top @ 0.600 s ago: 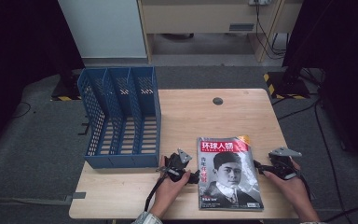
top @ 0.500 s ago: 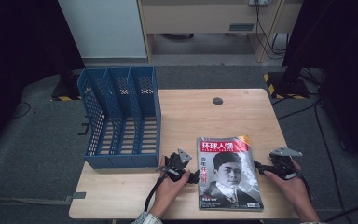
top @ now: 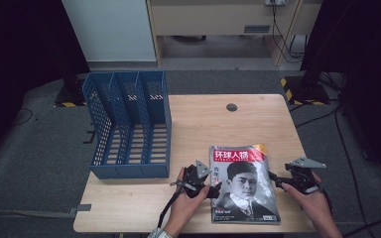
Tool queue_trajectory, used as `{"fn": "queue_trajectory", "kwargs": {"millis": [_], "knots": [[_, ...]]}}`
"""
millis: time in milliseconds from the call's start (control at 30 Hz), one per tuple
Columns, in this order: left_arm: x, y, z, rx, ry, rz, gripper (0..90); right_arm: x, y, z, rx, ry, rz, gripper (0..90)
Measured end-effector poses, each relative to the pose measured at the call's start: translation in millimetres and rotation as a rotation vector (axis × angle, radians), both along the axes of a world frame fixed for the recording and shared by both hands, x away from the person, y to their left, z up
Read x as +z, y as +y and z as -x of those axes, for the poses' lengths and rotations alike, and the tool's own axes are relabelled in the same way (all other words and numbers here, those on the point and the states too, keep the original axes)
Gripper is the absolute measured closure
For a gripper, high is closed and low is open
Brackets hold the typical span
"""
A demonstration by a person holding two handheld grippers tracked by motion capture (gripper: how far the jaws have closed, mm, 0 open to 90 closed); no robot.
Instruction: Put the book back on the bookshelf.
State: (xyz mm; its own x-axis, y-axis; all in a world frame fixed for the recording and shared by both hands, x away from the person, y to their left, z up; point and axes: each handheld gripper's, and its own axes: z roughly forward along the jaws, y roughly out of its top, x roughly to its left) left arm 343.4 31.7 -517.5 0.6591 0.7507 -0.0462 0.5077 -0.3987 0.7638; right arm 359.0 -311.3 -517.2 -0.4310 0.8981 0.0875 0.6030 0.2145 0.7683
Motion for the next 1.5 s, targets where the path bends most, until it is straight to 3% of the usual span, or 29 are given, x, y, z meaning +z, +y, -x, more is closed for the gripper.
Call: {"fn": "queue_trajectory", "kwargs": {"millis": [267, 367, 667, 833, 900, 1200, 1500], "knots": [[-2.2, -6.1, 5.8, -0.014, 0.003, -0.001, 11.5, -4.0, 15.0, -0.9, 0.075, 0.032, 0.022, 18.0], [0.2, -7.5, 8.9, -0.035, -0.029, -0.005, 12.8, -4.6, 17.3, -2.0, 0.091, 0.041, 0.002, 18.0], [-6.8, -19.4, 13.7, -0.094, 0.010, -0.013, 18.0, -10.6, 25.2, -4.7, 0.137, 0.072, 0.018, 20.8], [-15.7, -21.9, 14.6, -0.091, 0.025, -0.037, 17.9, -13.5, 28.4, -4.8, 0.143, 0.082, 0.027, 24.7], [-16.9, -21.2, 13.8, -0.084, 0.032, -0.024, 16.6, -13.0, 28.9, -4.8, 0.152, 0.086, 0.023, 27.3], [-17.4, -21.0, 13.0, -0.091, 0.031, -0.032, 16.0, -8.0, 27.2, -2.9, 0.142, 0.053, 0.009, 38.7], [-17.6, -22.3, 12.8, -0.090, 0.032, -0.034, 14.6, 3.0, 26.6, 4.5, 0.153, 0.017, -0.058, 46.2]]}}
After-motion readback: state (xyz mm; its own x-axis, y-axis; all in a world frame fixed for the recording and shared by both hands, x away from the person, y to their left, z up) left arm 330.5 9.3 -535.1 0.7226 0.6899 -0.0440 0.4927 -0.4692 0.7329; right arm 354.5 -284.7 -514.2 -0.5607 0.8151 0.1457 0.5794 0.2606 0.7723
